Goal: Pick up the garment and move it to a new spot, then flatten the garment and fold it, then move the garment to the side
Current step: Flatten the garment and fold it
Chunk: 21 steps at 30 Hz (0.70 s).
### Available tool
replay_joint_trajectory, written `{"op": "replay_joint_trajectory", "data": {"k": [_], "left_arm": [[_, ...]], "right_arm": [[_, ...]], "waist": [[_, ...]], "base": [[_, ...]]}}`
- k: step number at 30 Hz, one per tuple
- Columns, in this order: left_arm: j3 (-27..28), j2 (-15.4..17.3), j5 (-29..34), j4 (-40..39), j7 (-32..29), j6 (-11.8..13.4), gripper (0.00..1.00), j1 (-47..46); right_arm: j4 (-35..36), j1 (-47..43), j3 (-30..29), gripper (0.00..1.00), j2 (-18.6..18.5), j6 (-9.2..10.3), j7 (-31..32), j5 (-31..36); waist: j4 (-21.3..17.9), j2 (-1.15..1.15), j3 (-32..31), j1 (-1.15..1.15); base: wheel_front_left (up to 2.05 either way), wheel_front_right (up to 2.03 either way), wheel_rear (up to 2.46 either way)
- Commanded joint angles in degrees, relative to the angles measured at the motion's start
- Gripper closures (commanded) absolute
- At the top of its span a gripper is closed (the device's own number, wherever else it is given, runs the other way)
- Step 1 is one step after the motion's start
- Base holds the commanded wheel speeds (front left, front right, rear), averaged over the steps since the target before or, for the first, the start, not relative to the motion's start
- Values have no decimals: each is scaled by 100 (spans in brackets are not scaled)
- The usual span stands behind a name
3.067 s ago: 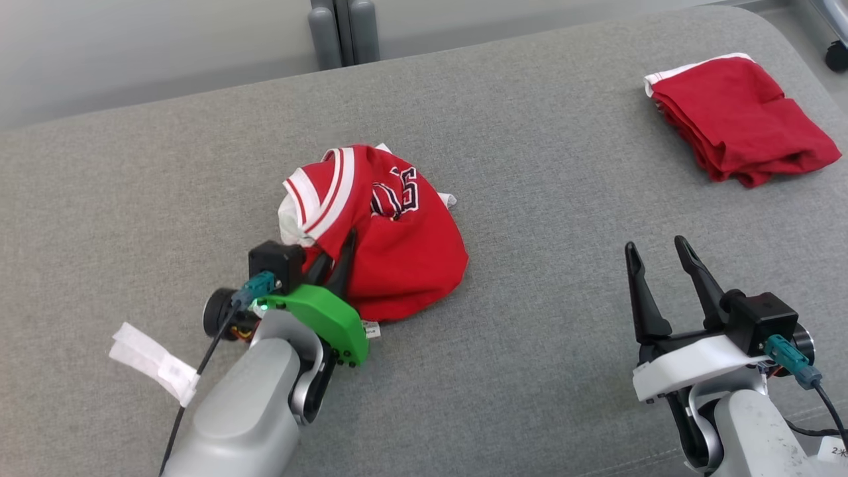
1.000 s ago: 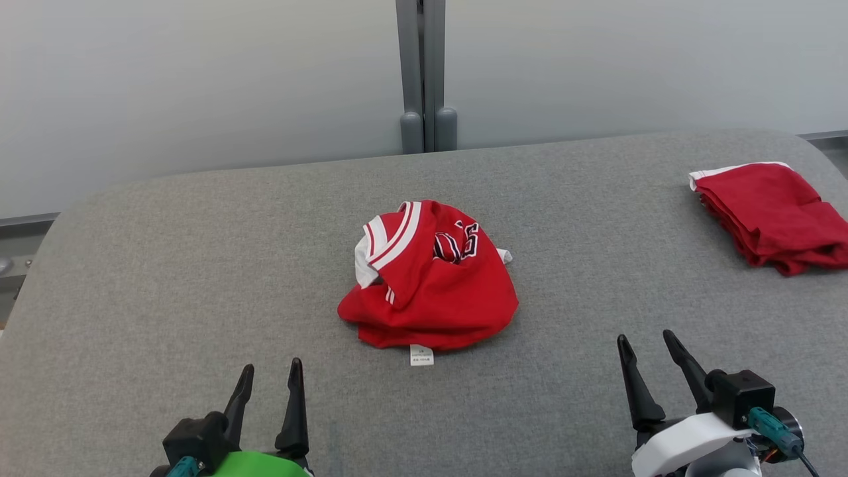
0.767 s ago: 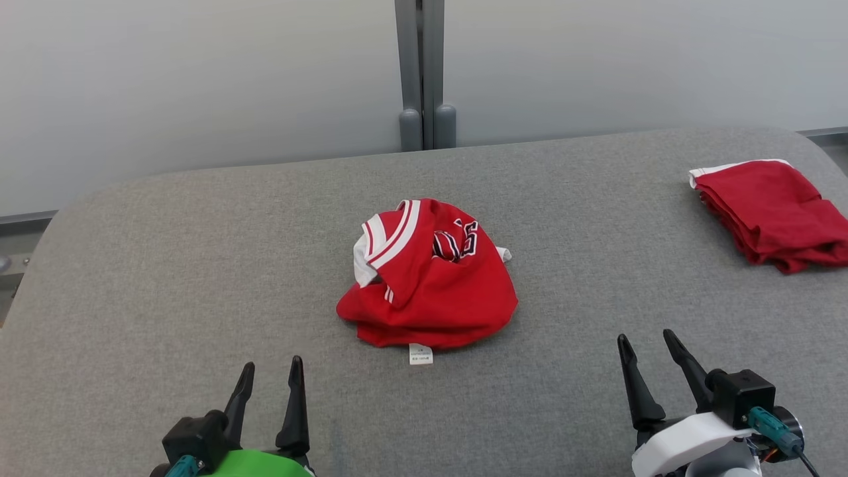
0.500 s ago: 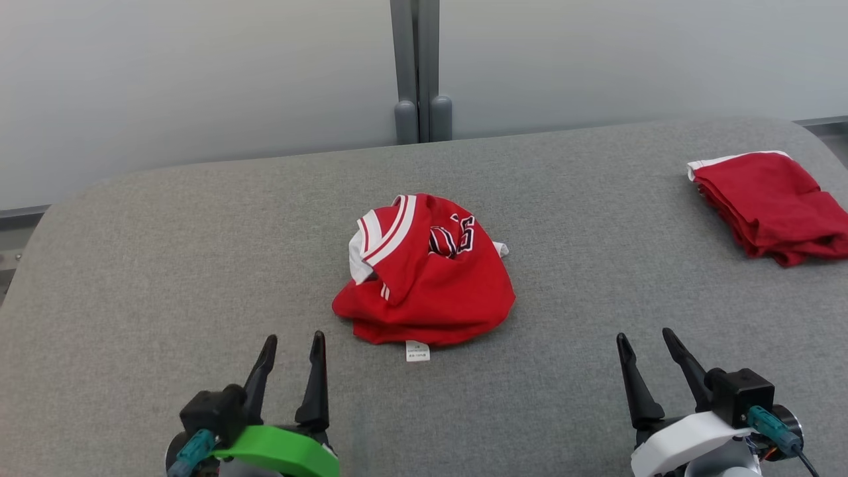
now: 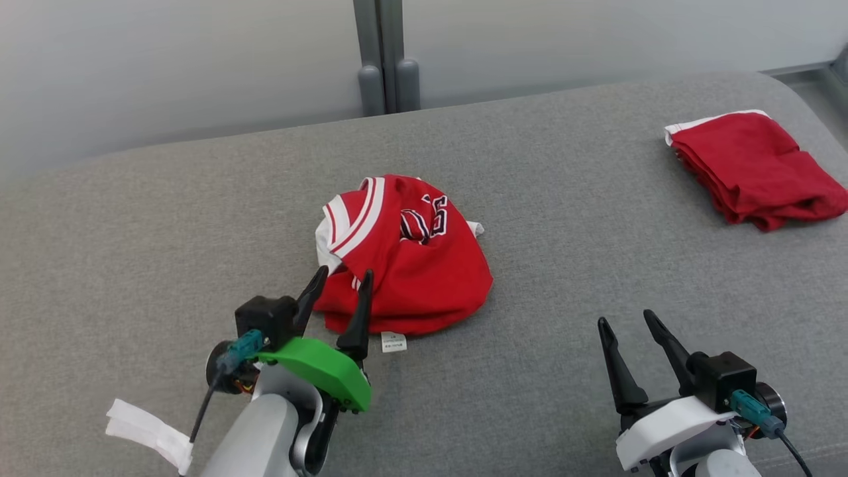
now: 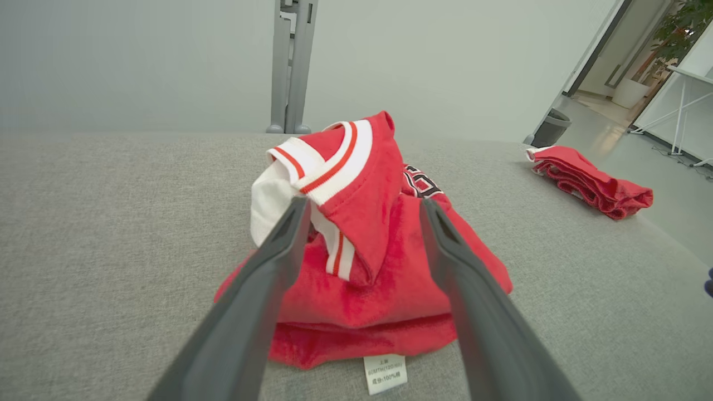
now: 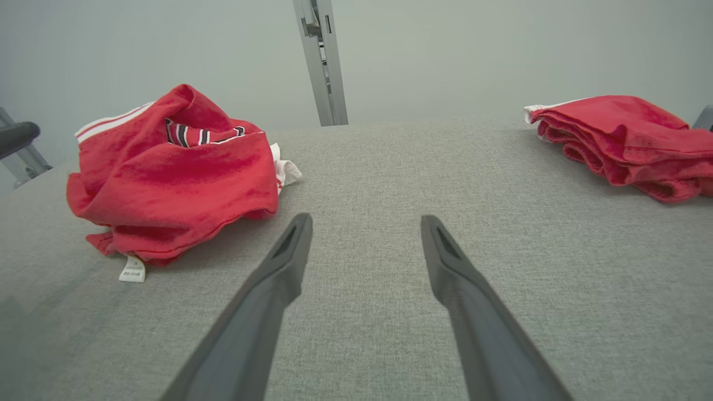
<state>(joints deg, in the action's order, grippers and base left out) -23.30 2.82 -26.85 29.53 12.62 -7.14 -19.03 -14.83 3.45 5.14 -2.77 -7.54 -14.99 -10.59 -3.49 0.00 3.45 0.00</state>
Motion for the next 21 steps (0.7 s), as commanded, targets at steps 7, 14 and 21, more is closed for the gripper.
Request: {"op": "replay_joint_trajectory", "data": {"k": [7, 14, 21], "left_arm": [[-72, 36, -566, 608, -64, -42, 0, -554], [-369, 124, -895, 872, -44, -44, 0, -1025], [-636, 152, -1068, 896, 96, -45, 100, -1524]], "right_arm": [[24, 146, 3, 0, -24, 11, -26, 33], [19, 217, 60, 0, -24, 11, -26, -27], [24, 263, 98, 0, -24, 11, -26, -68]], "waist": [[-360, 0, 389, 0], [-461, 0, 484, 0], [-529, 0, 484, 0]], "base": [[0, 0, 0], [0, 0, 0], [0, 0, 0]]}}
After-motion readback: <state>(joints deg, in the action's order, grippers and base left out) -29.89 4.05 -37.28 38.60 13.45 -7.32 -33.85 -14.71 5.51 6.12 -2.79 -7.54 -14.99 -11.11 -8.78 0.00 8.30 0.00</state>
